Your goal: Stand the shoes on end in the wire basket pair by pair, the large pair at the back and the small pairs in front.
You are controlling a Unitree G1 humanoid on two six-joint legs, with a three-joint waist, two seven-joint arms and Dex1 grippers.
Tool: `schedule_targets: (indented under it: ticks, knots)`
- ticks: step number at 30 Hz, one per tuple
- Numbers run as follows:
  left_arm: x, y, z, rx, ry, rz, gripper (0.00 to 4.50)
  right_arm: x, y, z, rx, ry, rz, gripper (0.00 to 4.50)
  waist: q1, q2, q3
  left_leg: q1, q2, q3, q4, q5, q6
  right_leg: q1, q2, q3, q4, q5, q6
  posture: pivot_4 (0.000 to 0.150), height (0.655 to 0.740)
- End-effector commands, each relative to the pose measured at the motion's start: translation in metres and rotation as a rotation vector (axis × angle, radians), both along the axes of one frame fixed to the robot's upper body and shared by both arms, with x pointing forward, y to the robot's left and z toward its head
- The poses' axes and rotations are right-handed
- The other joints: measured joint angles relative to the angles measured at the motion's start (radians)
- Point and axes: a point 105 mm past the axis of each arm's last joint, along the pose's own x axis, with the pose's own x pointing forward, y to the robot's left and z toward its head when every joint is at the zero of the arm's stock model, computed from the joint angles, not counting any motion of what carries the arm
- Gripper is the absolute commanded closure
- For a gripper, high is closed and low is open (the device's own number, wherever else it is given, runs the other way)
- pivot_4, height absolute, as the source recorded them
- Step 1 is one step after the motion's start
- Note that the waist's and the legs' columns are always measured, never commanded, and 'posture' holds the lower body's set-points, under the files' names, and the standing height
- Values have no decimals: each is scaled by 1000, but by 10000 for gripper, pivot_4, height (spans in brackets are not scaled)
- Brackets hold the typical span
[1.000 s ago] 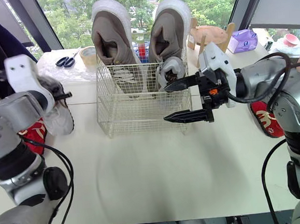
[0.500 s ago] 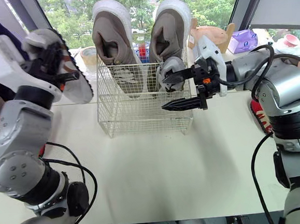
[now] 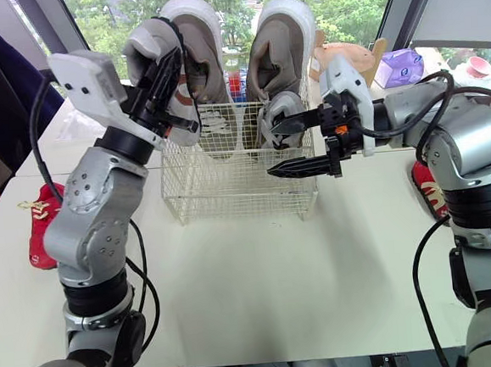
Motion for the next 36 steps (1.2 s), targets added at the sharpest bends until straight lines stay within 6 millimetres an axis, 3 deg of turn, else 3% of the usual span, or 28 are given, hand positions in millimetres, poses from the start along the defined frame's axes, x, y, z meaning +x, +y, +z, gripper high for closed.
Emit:
schedule_targets:
  ticks: [1,5,12,24,29,31,36]
  knots:
    - [-11,-9,11,-8,-102,-5,44549,-8,-4,12,12,-49,-11,0,0,0,0,0,0,0,0,0,0,0,0,0,0,0,0,1500,7400]
    - [2,-9,-3,3,-101,53,44549,-9,-5,12,17,-48,-21,0,0,0,0,0,0,0,0,0,0,0,0,0,0,0,0,1500,7400]
    - [26,-14,-55,24,9,87,44549,-10,-6,12,18,-45,-29,0,2,0,-1,2,0,0,1,0,1,3,0,0,1,0,0,1500,7400]
    - [10,-1,-84,1,193,91,44549,-9,-8,6,26,-22,-40,0,-5,0,-2,3,1,0,0,0,2,3,1,0,0,0,0,1500,7400]
    - [2,3,-79,51,186,83,24614,-7,-7,3,29,-14,-37,0,-4,0,-2,3,1,0,0,0,2,3,1,0,0,0,0,1500,7400]
    - [-2,5,-78,107,182,96,14440,-6,-8,2,30,-11,-38,0,-3,0,-2,3,1,0,0,0,2,3,1,0,0,0,0,1500,7400]
    - [-20,13,-80,277,176,103,14440,-4,-11,-1,29,1,-46,0,-4,0,-2,3,1,0,0,-1,2,3,1,0,0,0,0,1500,7400]
